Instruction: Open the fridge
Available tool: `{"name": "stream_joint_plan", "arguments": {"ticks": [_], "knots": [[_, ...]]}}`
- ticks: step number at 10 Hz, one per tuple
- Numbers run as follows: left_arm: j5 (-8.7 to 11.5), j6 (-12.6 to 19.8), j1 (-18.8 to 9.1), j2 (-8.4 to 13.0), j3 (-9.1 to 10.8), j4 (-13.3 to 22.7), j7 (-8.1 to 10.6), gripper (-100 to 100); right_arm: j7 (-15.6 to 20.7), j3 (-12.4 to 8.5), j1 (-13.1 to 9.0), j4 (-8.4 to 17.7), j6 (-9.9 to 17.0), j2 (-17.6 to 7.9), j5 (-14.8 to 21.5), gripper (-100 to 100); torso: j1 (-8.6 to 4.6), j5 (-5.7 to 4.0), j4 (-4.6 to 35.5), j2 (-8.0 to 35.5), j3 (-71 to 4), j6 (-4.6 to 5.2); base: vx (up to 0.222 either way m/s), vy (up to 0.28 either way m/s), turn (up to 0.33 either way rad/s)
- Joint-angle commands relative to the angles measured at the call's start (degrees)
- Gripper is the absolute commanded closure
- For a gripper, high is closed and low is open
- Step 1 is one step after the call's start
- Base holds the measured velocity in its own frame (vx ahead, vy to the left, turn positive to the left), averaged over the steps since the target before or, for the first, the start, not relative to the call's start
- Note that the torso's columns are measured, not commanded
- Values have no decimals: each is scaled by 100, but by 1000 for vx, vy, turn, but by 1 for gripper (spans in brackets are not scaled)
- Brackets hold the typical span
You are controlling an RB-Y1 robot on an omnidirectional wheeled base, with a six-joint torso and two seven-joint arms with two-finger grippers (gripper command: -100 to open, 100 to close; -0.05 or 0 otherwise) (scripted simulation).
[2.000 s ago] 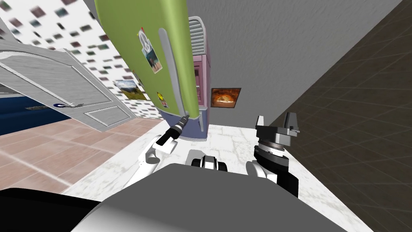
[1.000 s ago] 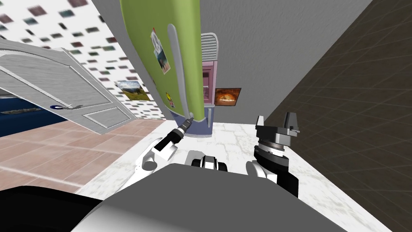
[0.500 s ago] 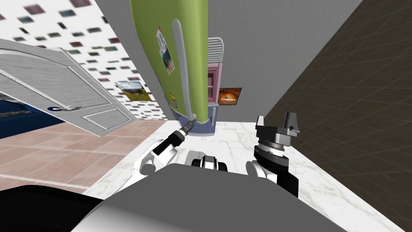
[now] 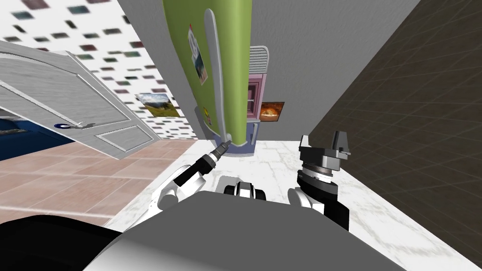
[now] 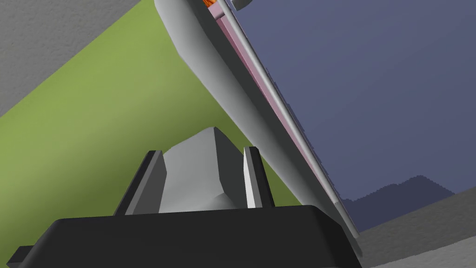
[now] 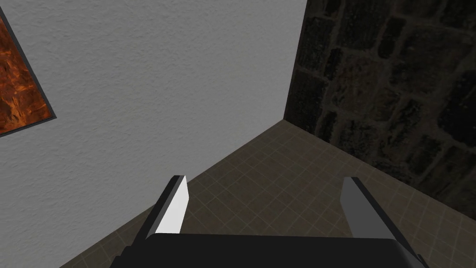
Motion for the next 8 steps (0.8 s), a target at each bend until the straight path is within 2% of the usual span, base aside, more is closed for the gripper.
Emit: {"name": "stream_joint_plan", "arguments": {"ticks": [1, 4, 5, 8], "knots": [[61, -81, -7, 110, -96, -29, -16, 100, 0, 1, 1, 1, 0, 1, 0, 0, -44, 1, -29, -22, -2, 10, -83, 143, -84], [111, -156, -35, 203, -170, -65, -29, 100, 0, 0, 0, 0, 0, 0, 0, 0, 3, 16, -44, -6, 13, 18, -89, 232, -80], [161, -231, -62, 295, -243, -100, -43, 100, 0, 0, 0, 0, 0, 0, 0, 0, -3, 15, -40, -28, -2, 10, -72, 201, -58], [211, -306, -90, 388, -316, -136, -56, 100, 0, 0, 1, 0, 0, 0, 0, 0, 2, 10, -32, -37, -16, 14, -73, 198, -70]]}}
